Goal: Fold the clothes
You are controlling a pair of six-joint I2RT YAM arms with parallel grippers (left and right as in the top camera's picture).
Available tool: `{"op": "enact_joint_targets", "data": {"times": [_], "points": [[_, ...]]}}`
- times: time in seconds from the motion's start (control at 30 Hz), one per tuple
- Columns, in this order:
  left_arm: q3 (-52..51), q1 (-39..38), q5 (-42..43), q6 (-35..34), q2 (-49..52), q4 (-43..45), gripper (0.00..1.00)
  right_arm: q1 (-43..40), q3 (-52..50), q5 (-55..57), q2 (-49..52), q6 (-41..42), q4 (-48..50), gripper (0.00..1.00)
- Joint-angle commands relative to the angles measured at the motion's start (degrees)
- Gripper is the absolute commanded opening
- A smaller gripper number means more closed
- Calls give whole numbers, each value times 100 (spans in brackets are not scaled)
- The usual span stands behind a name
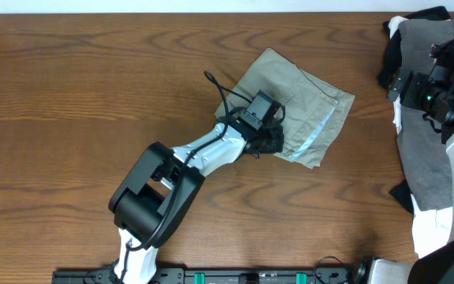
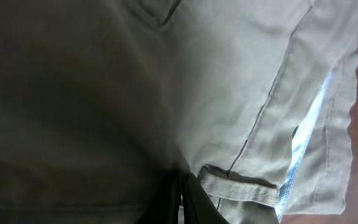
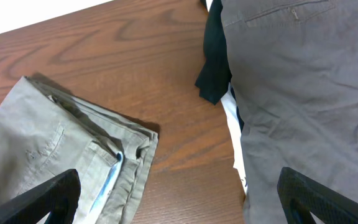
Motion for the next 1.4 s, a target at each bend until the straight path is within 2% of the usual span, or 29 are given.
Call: {"op": "enact_joint_targets", "data": {"times": [0.0,0.17,0.33,0.37,0.4,0.47,0.63,0.7,0.8,0.9,1.07,1.37], "points": [[-22,323,-361,17,166,-391,7,-11,-33,11,31,55,15,99],[44,986,-424,844,-258,-1108,7,-11,-33,11,31,55,17,99],[107,1759,-1119,1567,-713,-1530,14,-11,-33,11,31,55,17,99],[111,1947,-1156,1683,-791,-1523,17,-11,-33,11,31,55,17,99],[116,2059,-1156,1698,-831,-1515,28,-11,-33,13,31,55,17,99],[157,2312,-1152,1696,-920,-1508,39,-11,-33,11,31,55,15,99],[315,2664,-1132,1690,-1187,-1550,49,-11,-33,11,31,55,17,99],[315,2682,-855,1679,-1285,-1602,54,-11,-33,11,31,55,17,99],[310,2614,197,1580,-1272,-1878,61,-11,-33,11,31,55,17,99],[308,2483,247,1274,-1222,-2203,66,-11,-33,11,31,55,17,99],[308,2109,144,1093,-1075,-2374,66,-11,-33,11,31,55,17,99],[308,1539,-1331,332,-791,-2439,66,-9,-33,11,31,55,17,99]]}}
